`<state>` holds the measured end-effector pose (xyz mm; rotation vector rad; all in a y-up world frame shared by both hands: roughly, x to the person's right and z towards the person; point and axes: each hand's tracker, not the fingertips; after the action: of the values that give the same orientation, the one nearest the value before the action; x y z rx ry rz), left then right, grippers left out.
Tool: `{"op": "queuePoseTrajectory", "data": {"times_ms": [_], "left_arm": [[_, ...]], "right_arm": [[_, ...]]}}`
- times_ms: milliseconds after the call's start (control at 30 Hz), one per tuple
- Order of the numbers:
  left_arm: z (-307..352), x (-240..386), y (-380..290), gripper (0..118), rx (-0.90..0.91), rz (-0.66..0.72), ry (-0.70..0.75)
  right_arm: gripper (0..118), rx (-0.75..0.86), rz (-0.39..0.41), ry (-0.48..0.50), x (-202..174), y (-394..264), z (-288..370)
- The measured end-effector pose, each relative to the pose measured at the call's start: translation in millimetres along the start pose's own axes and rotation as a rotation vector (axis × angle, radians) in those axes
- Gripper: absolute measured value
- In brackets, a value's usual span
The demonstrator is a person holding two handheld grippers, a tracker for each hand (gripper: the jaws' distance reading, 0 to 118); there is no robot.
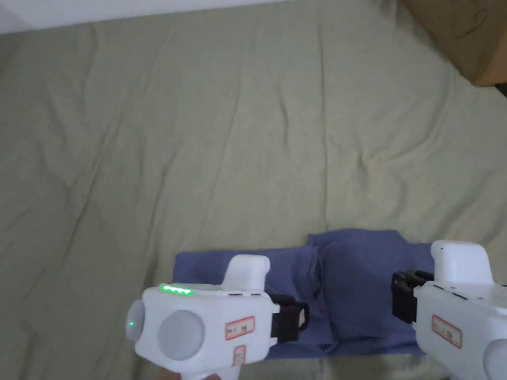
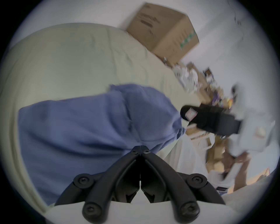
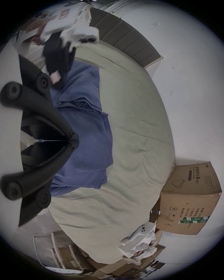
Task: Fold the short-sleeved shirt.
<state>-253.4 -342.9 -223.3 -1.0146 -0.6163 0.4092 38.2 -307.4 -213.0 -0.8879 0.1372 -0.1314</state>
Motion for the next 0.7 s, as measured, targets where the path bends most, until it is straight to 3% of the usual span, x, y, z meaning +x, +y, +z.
{"op": "queuePoseTrajectory", "data": {"times_ms": [67,133,200,300,333,400,433,533,700], "left_arm": [[38,-34,1,0,0.079,0.133,-0.062],[71,-71,-7,21,0.144,0.252,-0.078],[93,-102,-14,25,0.187,0.316,0.005],[106,-139,-28,44,0.170,0.369,0.082],[99,-149,-31,61,0.158,0.385,0.056],[85,-163,-37,109,0.081,0.434,-0.001],[75,-168,-42,117,0.074,0.466,-0.072],[61,-167,-42,118,0.149,0.476,-0.101],[47,-170,-30,118,0.128,0.522,-0.203]], "right_arm": [[1,-0.001,0.014,0.001,-6,0,0],[1,-0.010,0.038,0.003,-14,0,0],[1,-0.018,0.056,0.007,-23,0,-2],[0,-0.032,0.085,0.018,-36,0,-4],[1,-0.035,0.096,0.020,-41,1,-4],[1,-0.040,0.119,0.026,-50,3,-5],[1,-0.039,0.127,0.029,-54,3,-4],[1,-0.039,0.148,0.033,-62,7,-5],[1,-0.047,0.169,0.037,-65,9,-10]]}}
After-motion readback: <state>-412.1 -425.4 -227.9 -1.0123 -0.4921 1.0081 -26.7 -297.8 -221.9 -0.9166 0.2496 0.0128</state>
